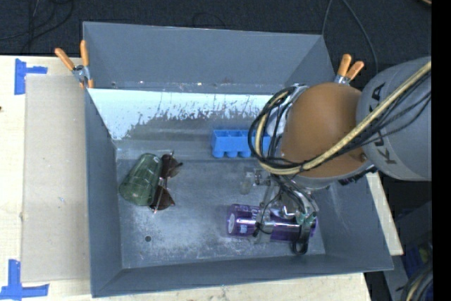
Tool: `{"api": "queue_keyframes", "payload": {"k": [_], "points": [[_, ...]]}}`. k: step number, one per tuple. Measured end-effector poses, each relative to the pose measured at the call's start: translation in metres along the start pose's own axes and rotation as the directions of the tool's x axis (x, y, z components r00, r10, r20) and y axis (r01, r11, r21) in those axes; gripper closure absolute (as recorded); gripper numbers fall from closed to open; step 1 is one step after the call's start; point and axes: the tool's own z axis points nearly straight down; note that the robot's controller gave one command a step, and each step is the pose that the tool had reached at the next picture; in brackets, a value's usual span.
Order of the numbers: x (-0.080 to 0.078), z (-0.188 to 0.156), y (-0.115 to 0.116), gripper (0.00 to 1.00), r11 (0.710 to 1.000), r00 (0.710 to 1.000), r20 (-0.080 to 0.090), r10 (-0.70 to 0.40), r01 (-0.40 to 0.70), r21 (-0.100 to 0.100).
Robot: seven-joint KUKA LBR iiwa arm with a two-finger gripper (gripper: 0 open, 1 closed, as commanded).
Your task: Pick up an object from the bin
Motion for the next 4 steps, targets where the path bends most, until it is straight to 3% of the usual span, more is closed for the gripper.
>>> {"api": "queue_keyframes", "payload": {"k": [2,3,4], "points": [[-0.004,0.048,-0.006,0.0,1.0,1.0,-0.002,0.021,-0.021,0.0],[-0.009,0.063,-0.022,0.0,0.999,0.999,-0.002,0.036,-0.036,0.0],[-0.029,0.09,-0.01,0.0,0.999,0.999,-0.004,0.049,-0.049,-0.001]]}}
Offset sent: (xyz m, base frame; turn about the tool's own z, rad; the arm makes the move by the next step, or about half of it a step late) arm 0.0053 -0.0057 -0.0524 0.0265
